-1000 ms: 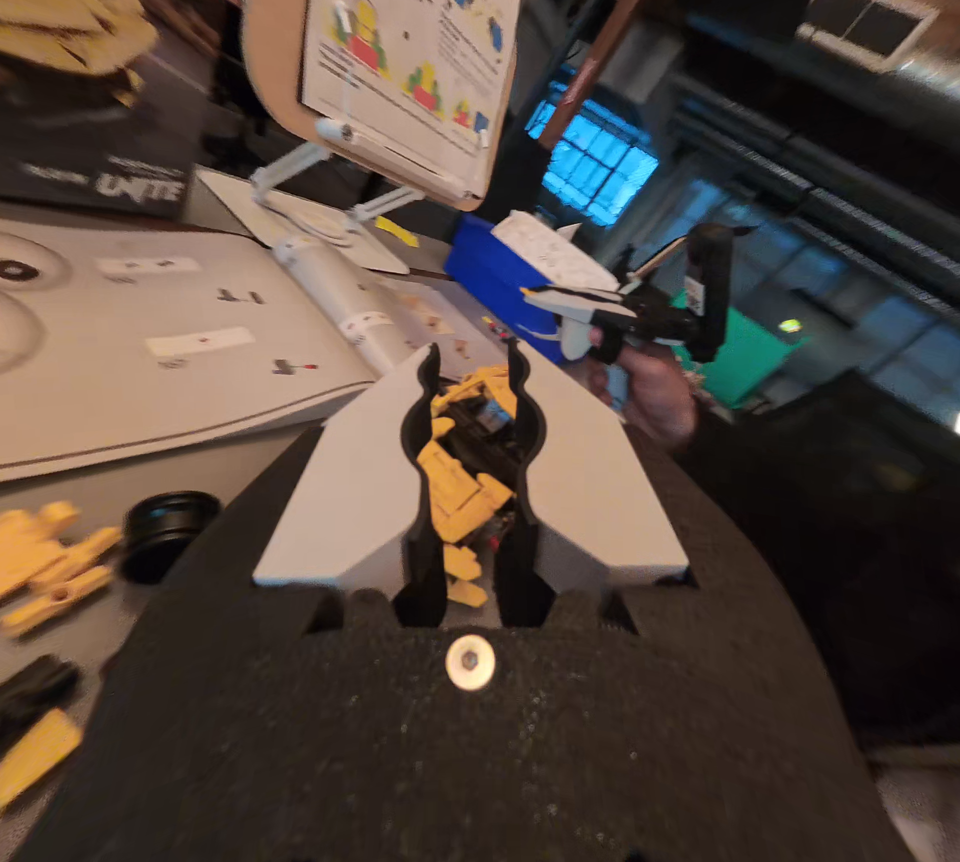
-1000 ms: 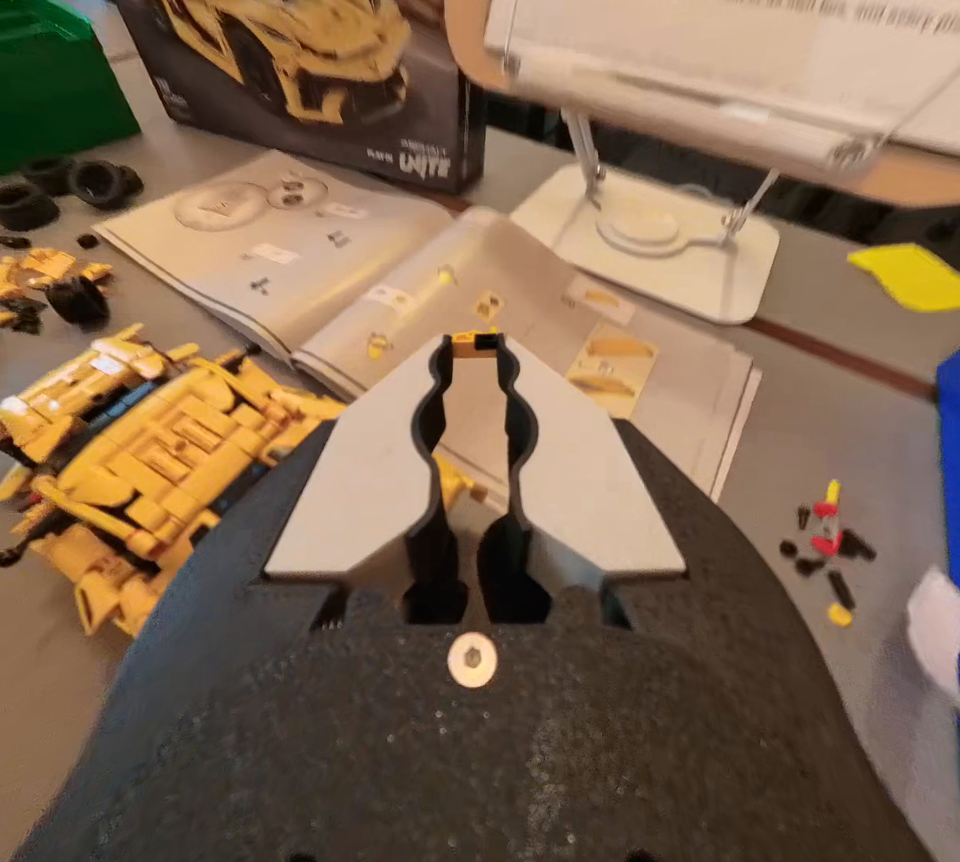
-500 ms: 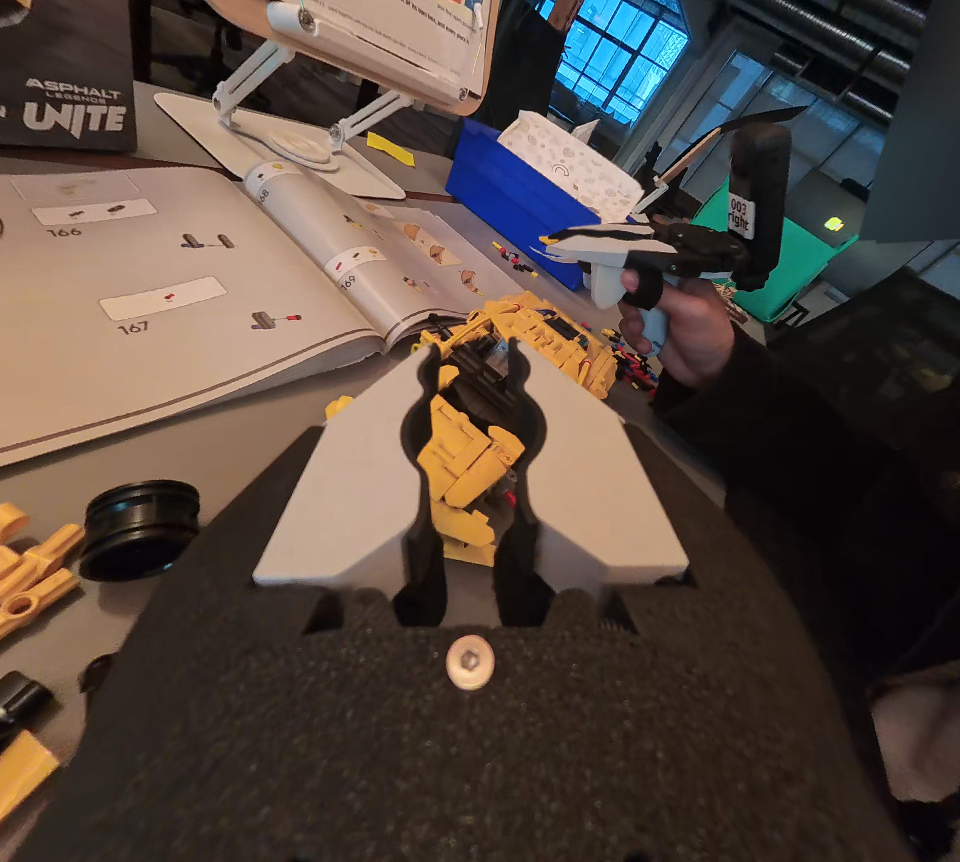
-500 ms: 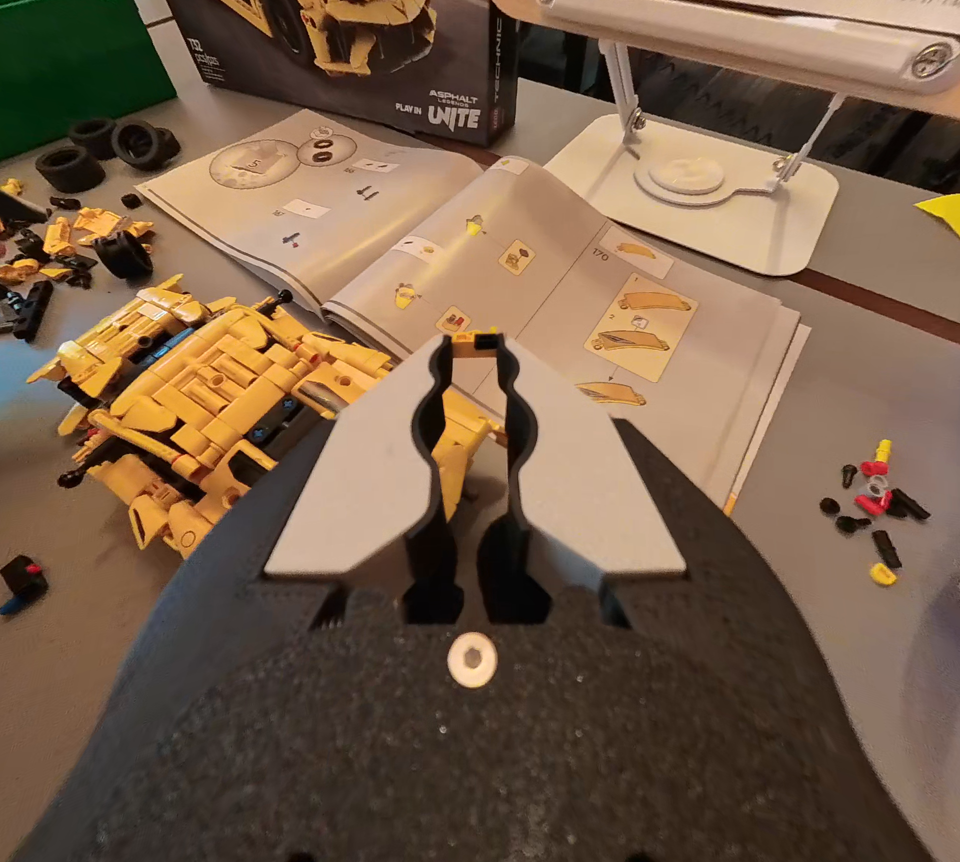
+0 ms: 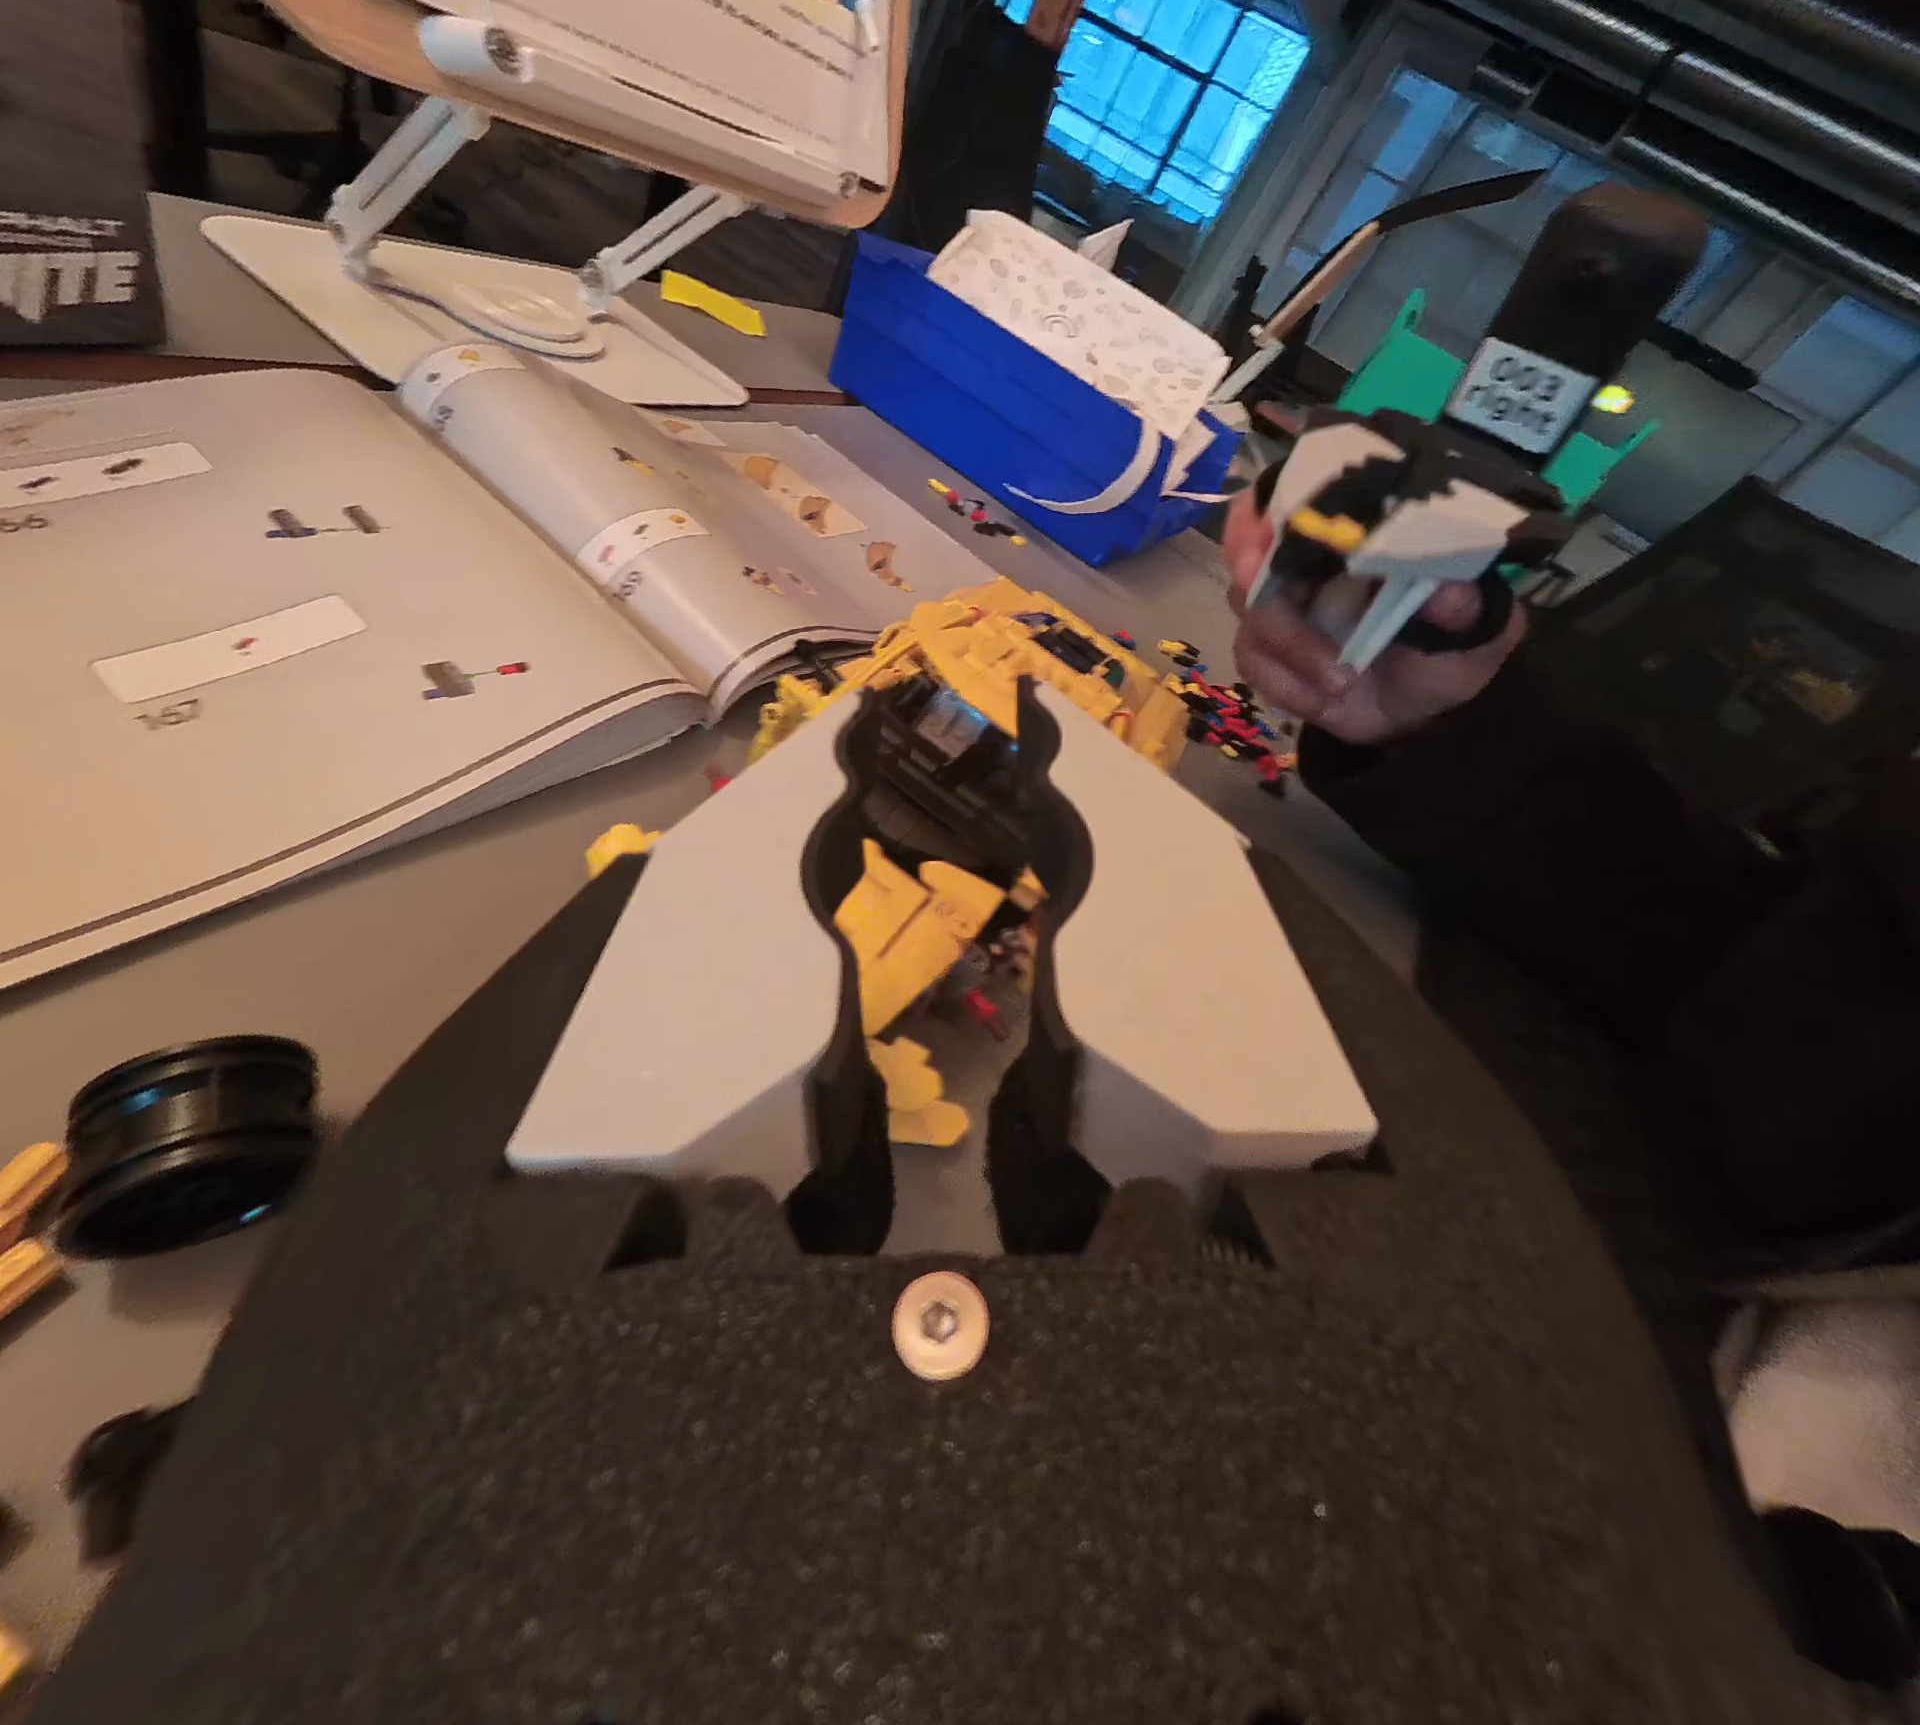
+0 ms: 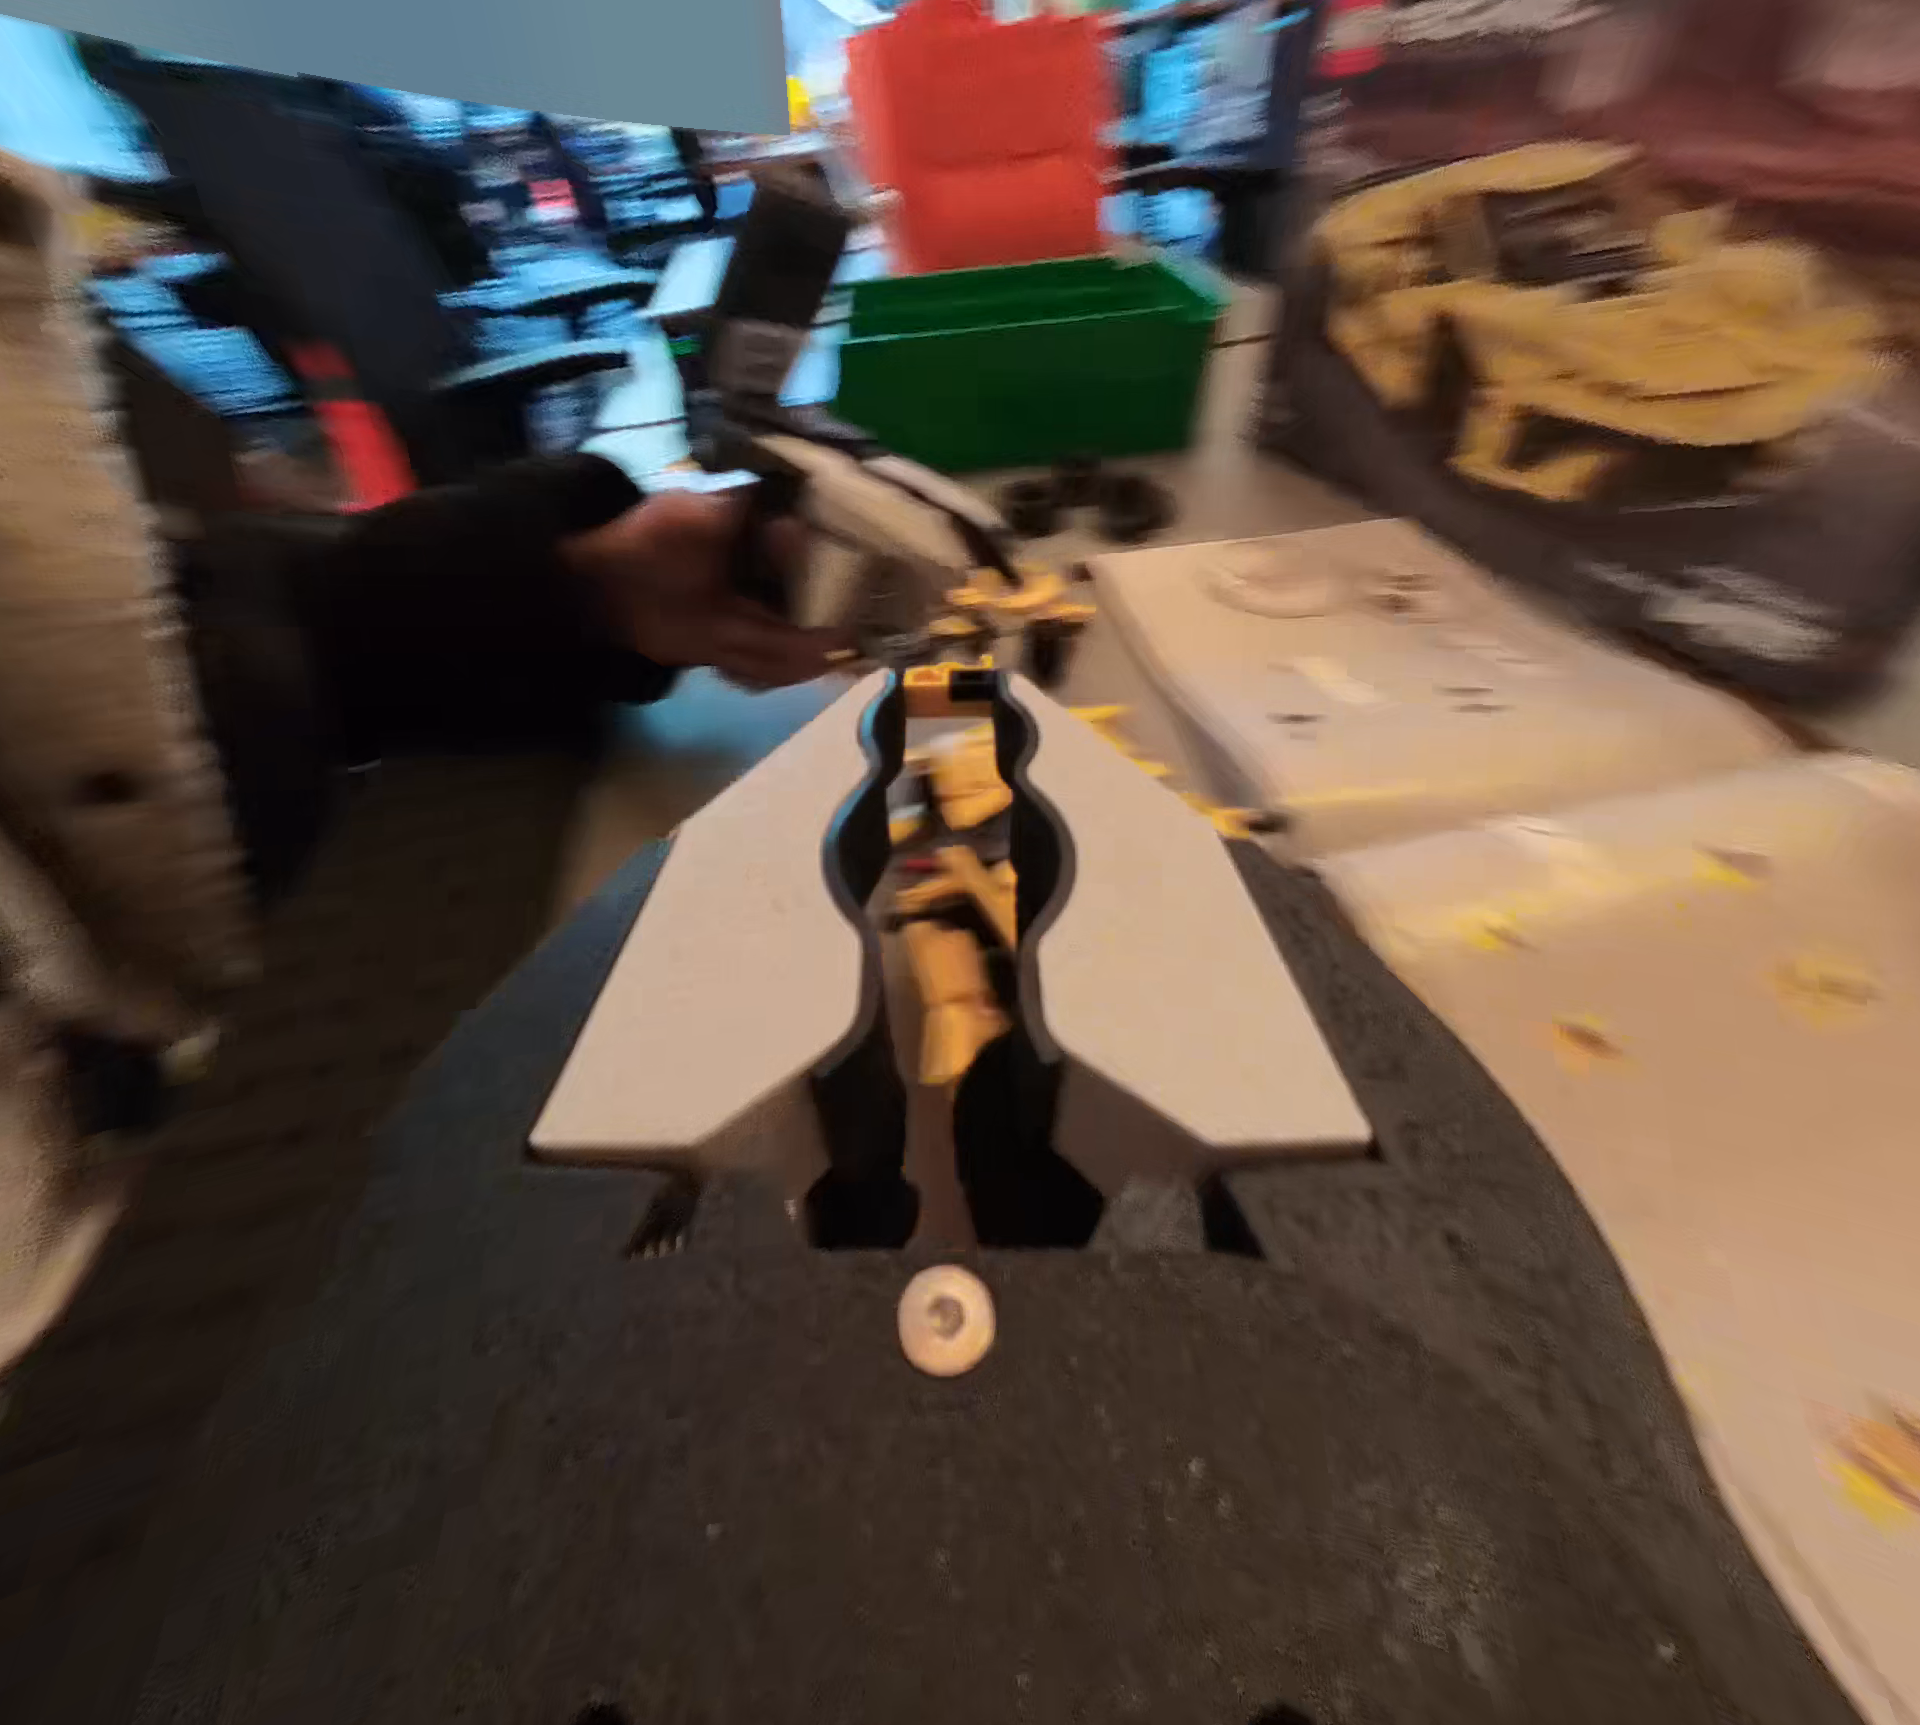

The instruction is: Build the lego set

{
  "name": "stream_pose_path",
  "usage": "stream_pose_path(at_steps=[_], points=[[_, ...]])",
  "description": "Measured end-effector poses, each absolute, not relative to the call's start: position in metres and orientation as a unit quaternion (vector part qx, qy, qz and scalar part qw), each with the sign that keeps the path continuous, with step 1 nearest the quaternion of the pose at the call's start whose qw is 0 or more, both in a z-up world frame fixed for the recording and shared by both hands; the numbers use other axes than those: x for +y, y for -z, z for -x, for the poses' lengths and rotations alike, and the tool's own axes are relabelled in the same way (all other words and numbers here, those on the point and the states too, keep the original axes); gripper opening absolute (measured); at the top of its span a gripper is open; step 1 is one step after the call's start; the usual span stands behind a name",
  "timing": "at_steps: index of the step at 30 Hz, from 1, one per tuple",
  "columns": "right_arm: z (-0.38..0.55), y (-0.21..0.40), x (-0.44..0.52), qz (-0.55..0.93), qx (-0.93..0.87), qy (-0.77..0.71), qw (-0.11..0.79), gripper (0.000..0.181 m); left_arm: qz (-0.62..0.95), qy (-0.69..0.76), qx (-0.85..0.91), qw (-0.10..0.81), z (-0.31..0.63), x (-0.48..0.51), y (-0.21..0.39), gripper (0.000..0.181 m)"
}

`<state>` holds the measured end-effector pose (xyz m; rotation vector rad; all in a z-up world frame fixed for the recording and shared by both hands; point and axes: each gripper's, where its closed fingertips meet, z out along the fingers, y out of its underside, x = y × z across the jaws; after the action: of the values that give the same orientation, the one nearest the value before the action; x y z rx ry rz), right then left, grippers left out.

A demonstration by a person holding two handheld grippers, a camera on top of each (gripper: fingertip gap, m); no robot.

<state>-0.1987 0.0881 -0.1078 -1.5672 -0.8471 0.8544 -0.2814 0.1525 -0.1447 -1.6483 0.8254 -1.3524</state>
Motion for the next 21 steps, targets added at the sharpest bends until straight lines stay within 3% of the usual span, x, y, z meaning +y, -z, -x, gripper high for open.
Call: stream_pose_path(at_steps=[3, 9, 12, 15, 21], points=[[0.228, 0.139, 0.057, 0.677, -0.436, -0.404, 0.434, 0.015, 0.629, 0.573, 0.362, 0.38, 0.271, 0.127, 0.14, 0.025], [0.232, 0.198, 0.032, 0.749, -0.471, -0.327, 0.333, 0.015, 0.59, 0.541, 0.529, 0.282, 0.253, 0.05, 0.173, 0.022], [0.224, 0.224, 0.027, 0.781, -0.458, -0.252, 0.341, 0.015, 0.599, 0.489, 0.581, 0.256, 0.25, 0.036, 0.199, 0.02], [0.228, 0.218, 0.027, 0.767, -0.423, -0.273, 0.399, 0.015, 0.602, 0.448, 0.615, 0.242, 0.249, 0.029, 0.218, 0.02], [0.219, 0.215, 0.034, 0.773, -0.407, -0.286, 0.394, 0.015, 0.607, 0.465, 0.602, 0.23, 0.249, 0.031, 0.216, 0.02]])
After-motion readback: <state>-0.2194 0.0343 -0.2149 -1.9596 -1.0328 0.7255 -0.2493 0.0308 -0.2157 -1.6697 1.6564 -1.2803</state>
